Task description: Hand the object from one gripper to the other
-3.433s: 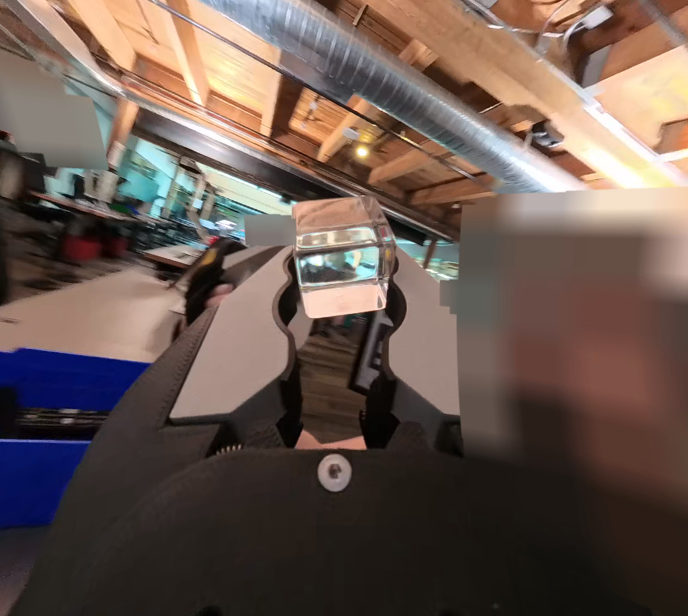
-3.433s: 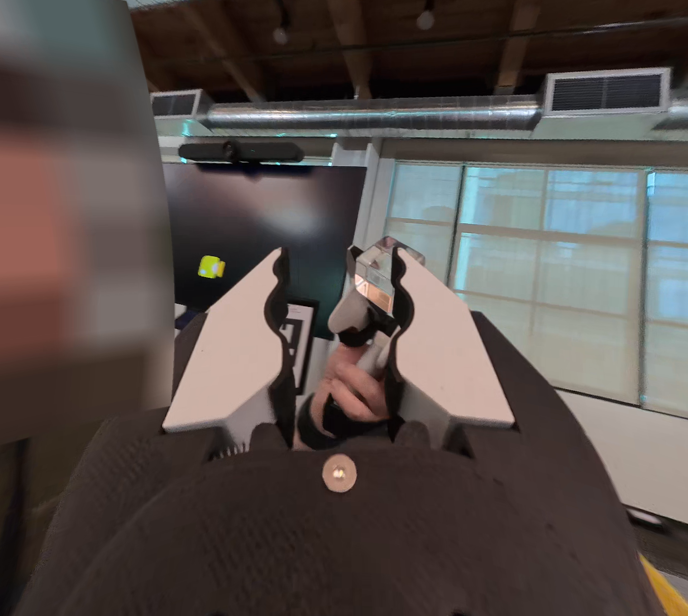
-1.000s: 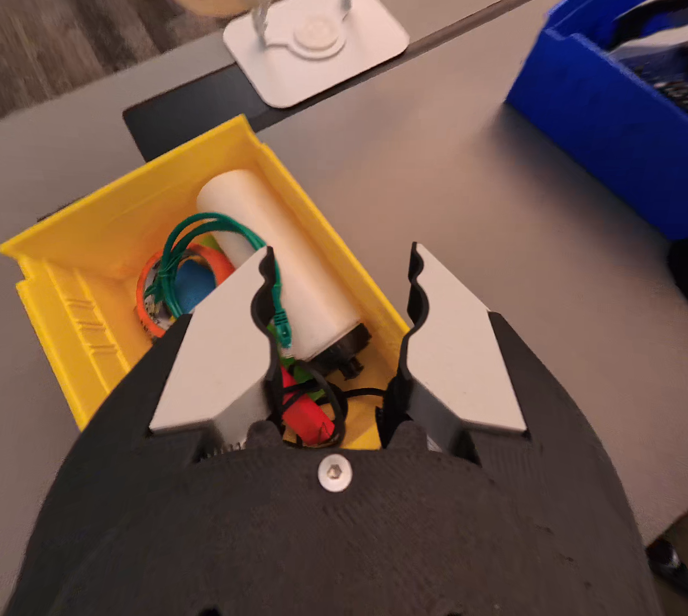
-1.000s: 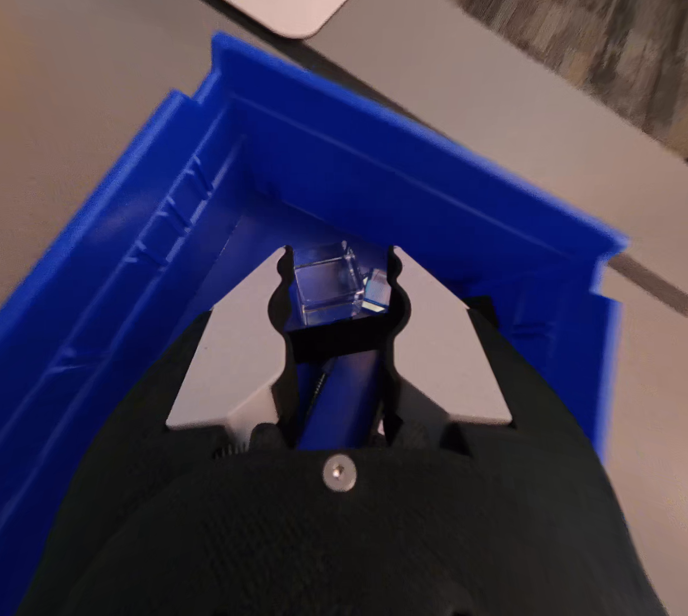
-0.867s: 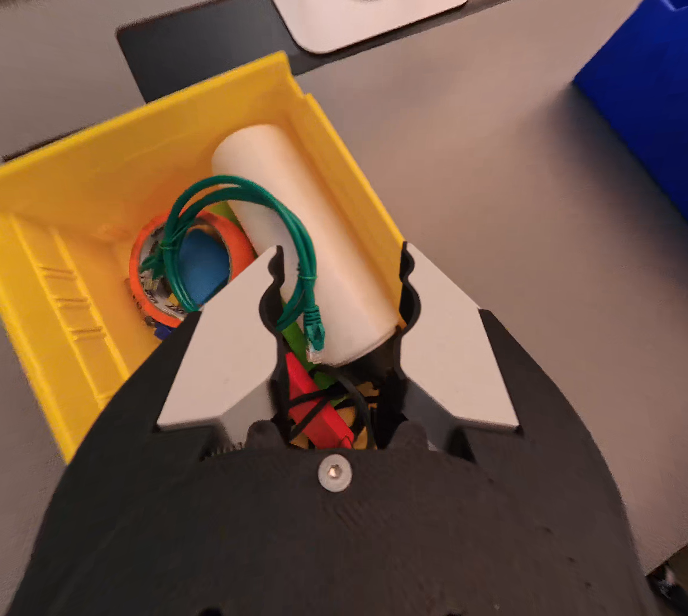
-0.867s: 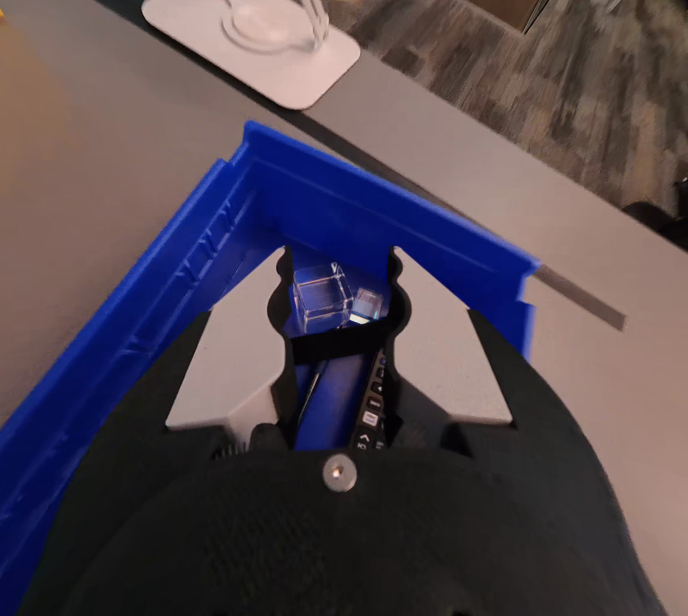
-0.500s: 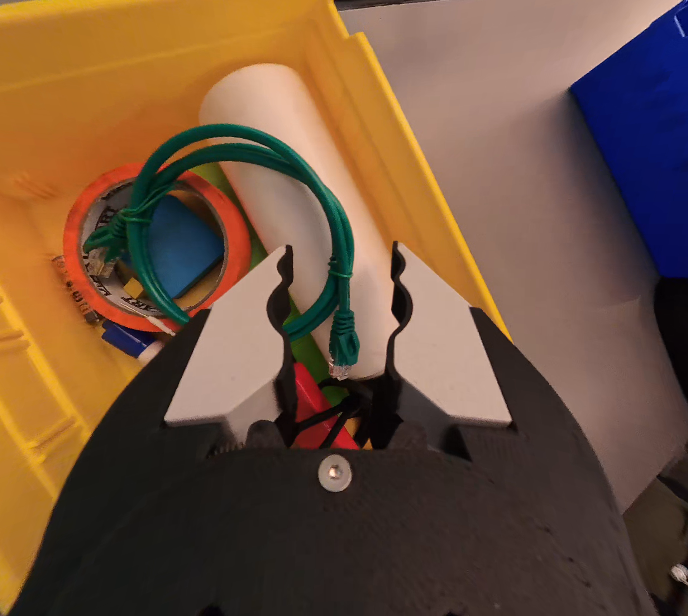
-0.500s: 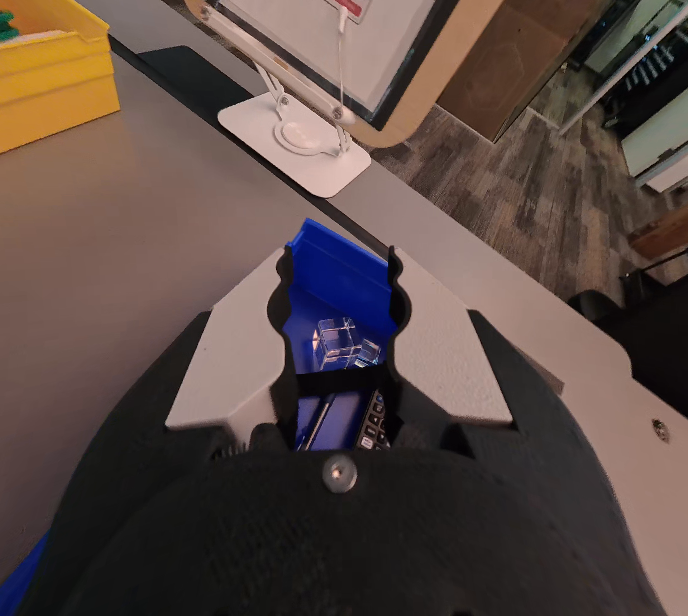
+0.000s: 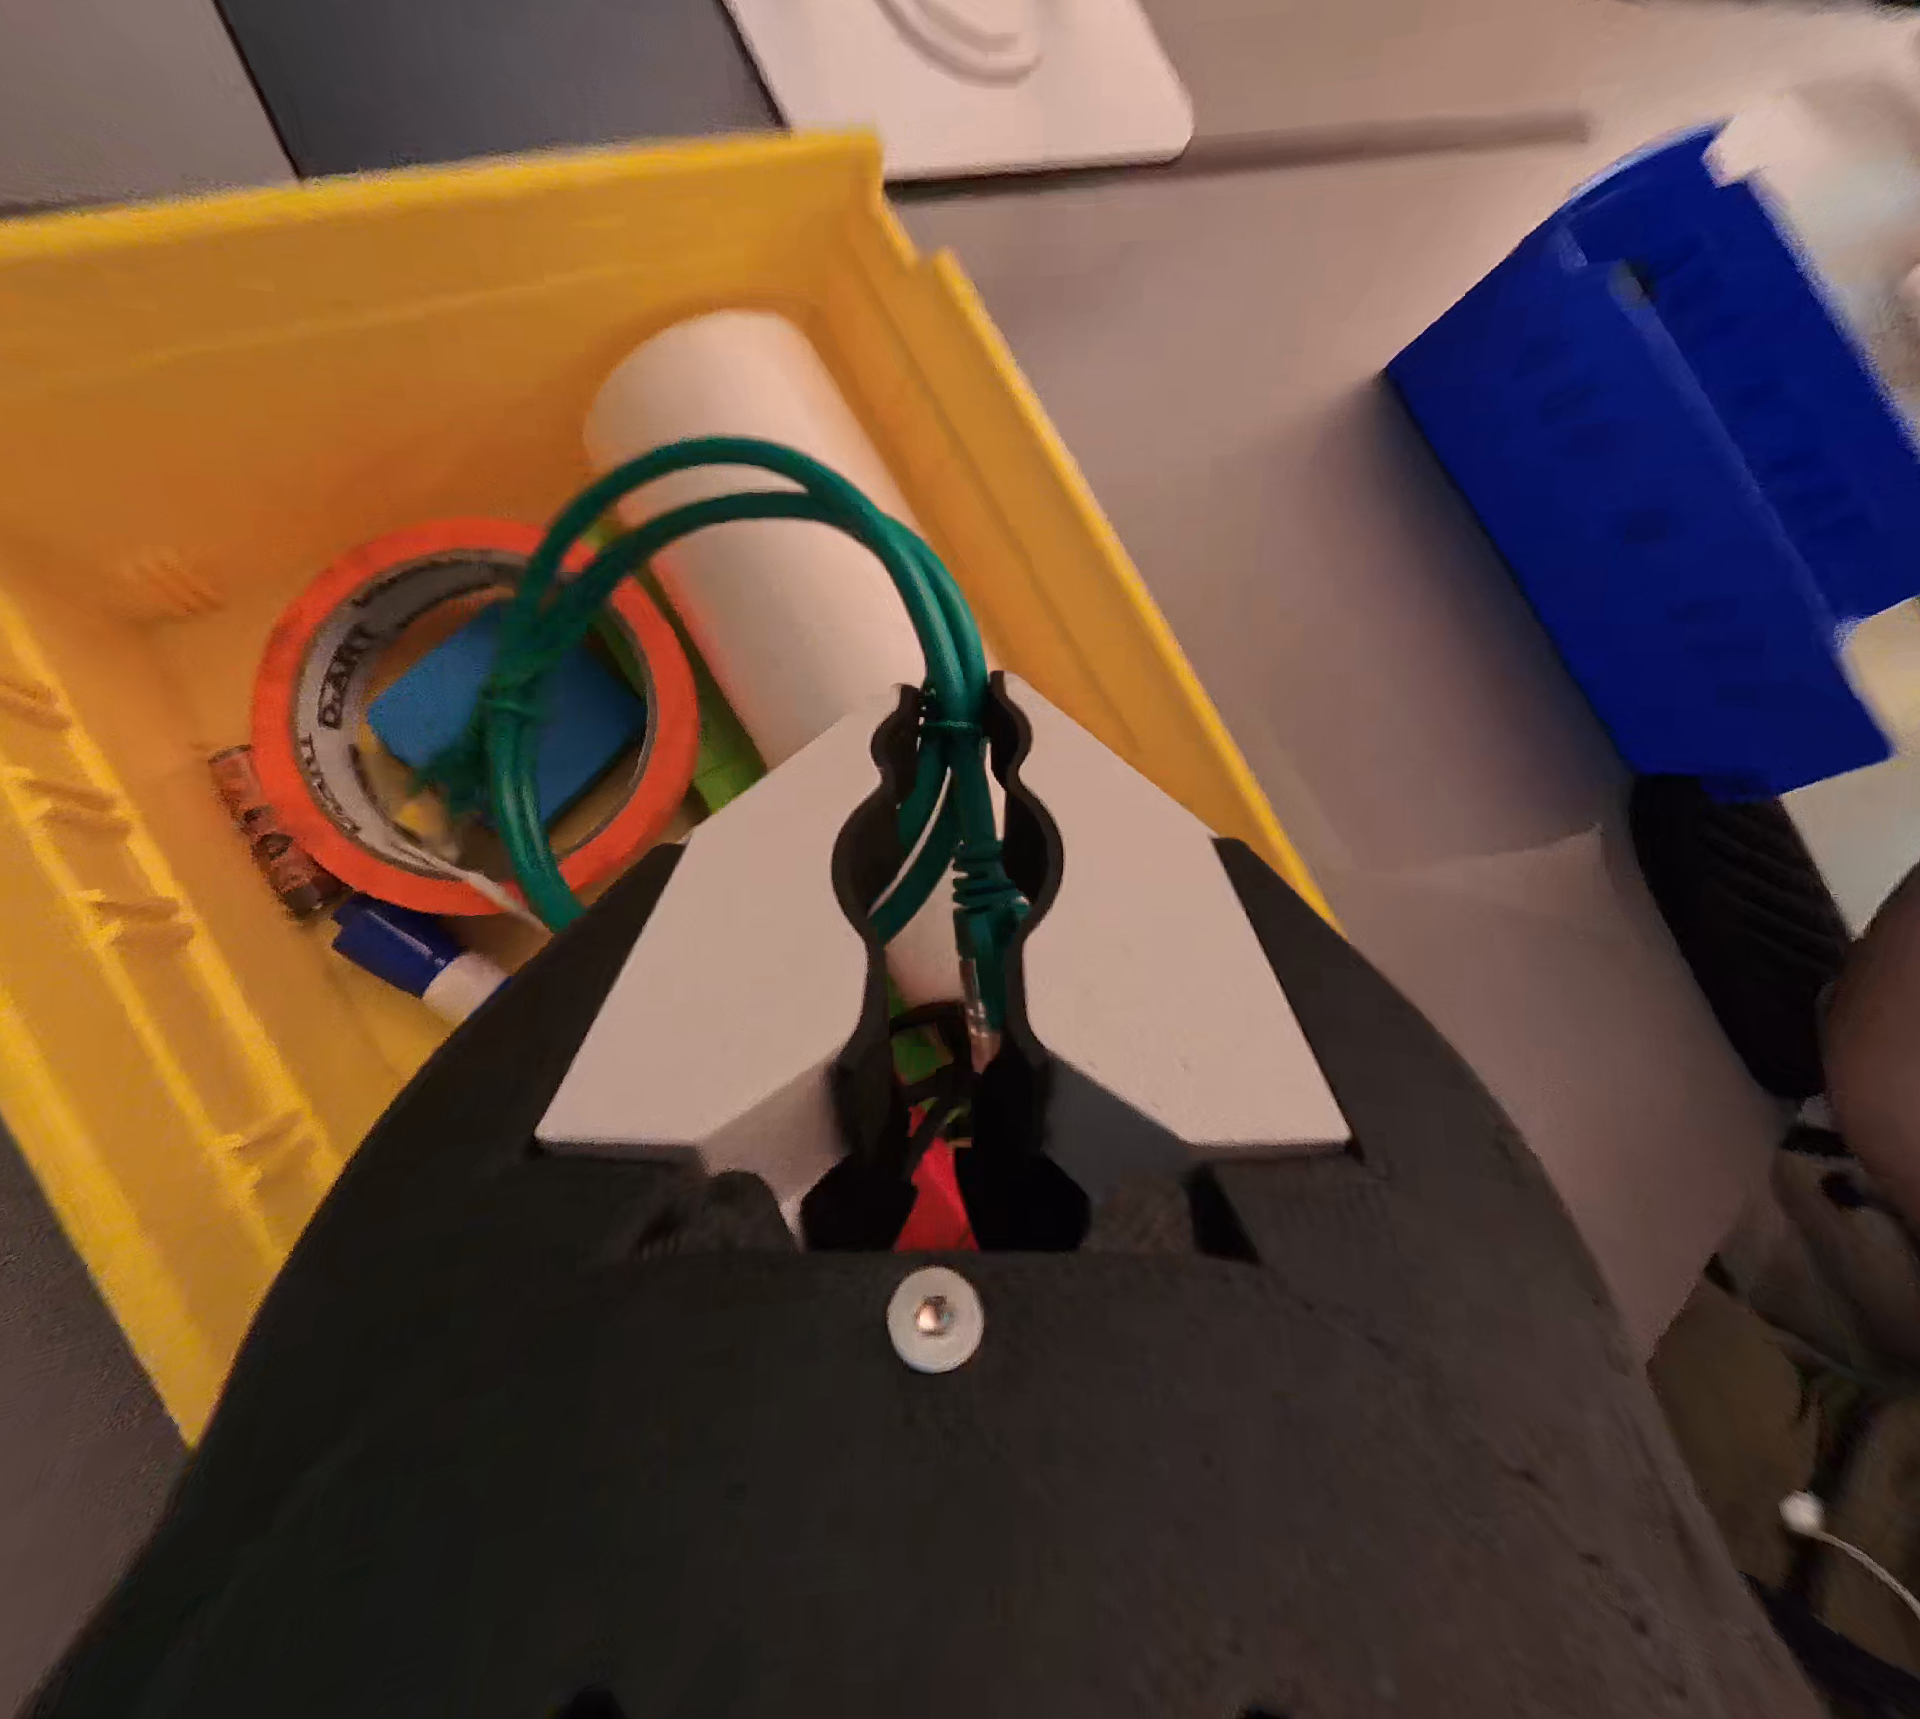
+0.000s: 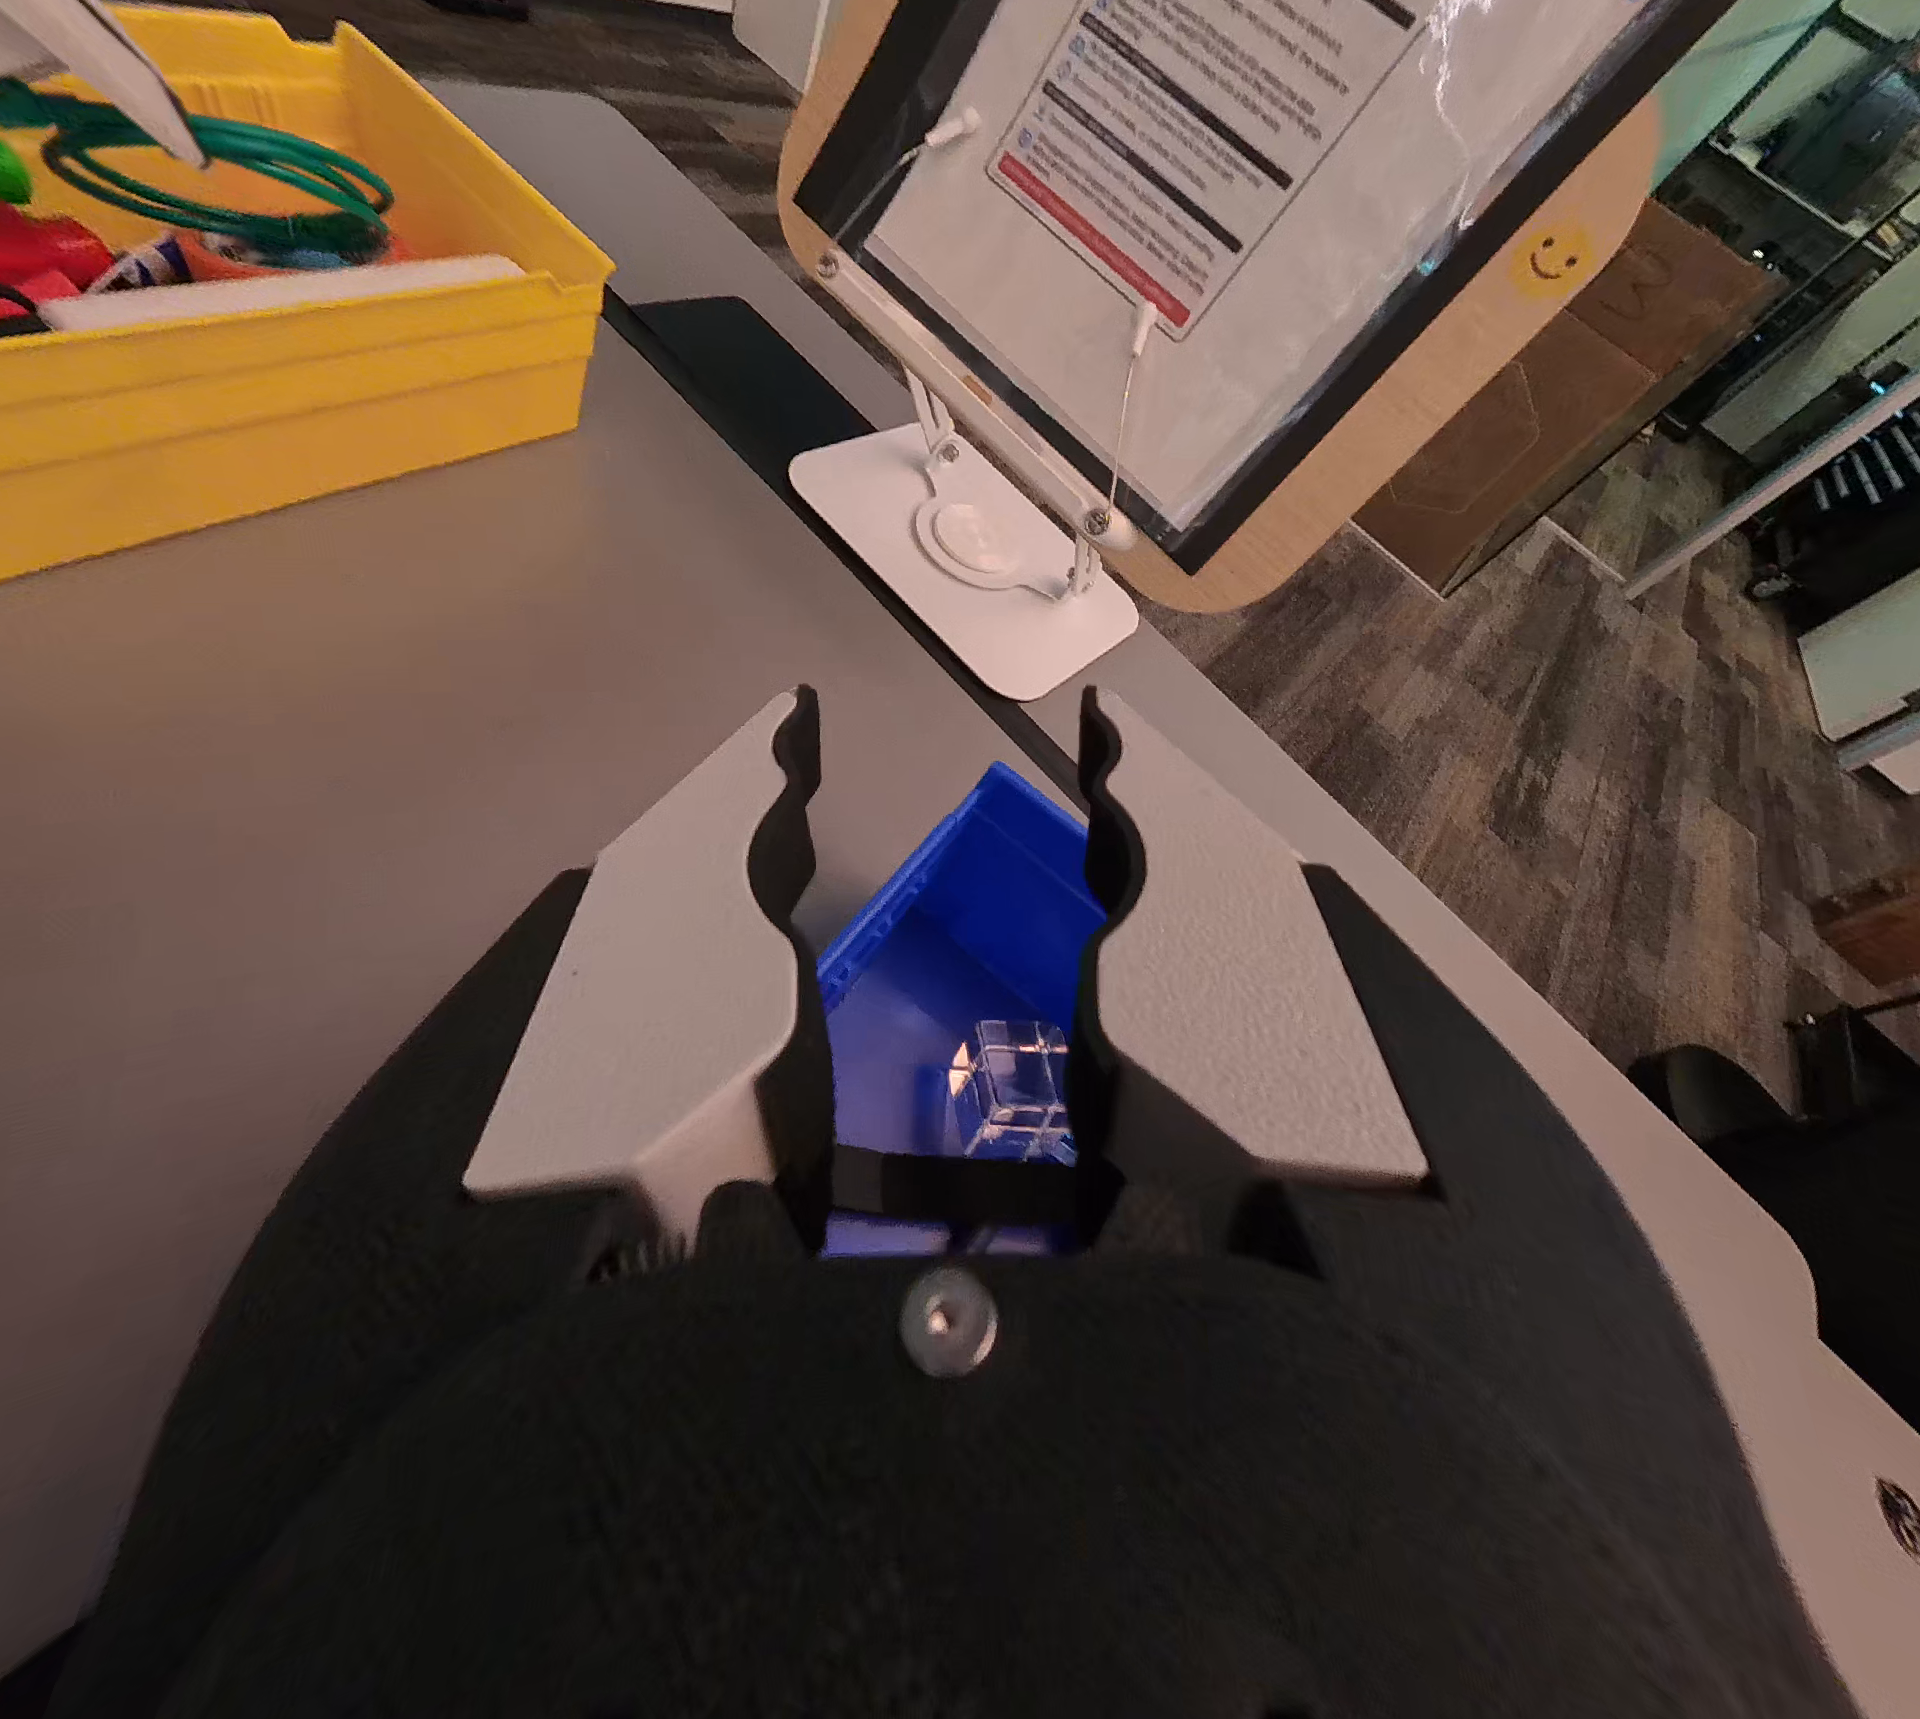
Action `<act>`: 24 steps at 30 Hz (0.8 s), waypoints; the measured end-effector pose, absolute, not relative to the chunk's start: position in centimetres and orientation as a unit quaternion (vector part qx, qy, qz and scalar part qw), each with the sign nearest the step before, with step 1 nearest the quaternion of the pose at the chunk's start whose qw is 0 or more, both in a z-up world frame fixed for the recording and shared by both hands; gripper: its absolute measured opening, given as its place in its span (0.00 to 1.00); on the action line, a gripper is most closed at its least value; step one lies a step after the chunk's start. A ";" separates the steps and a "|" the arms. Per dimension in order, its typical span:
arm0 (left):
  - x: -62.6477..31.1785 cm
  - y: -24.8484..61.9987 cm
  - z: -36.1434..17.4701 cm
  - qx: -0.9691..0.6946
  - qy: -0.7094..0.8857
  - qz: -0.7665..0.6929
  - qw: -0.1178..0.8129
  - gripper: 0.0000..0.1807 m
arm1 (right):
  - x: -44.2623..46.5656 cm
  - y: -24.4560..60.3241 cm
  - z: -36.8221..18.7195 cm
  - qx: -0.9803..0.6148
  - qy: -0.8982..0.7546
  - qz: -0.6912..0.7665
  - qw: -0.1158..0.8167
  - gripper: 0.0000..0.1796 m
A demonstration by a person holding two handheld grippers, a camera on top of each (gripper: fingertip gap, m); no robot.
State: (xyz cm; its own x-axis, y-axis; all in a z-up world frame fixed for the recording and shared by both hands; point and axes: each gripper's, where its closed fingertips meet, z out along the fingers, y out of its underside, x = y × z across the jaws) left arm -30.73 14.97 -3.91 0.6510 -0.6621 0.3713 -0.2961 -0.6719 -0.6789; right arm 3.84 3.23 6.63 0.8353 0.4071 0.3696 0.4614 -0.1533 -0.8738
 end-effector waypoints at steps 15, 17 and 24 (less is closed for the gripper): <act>-24.0 0.9 13.3 -0.597 0.403 -0.599 0.350 0.06 | -13.2 1.5 11.1 -0.522 -0.470 -0.041 0.711 0.30; -22.7 -1.3 13.7 -0.578 0.433 -0.607 0.331 0.06 | -15.1 0.9 12.0 -0.498 -0.461 -0.037 0.733 0.30; -19.5 -6.1 13.0 -0.557 0.508 -0.593 0.285 0.06 | -16.7 -0.1 12.5 -0.471 -0.474 -0.058 0.741 0.15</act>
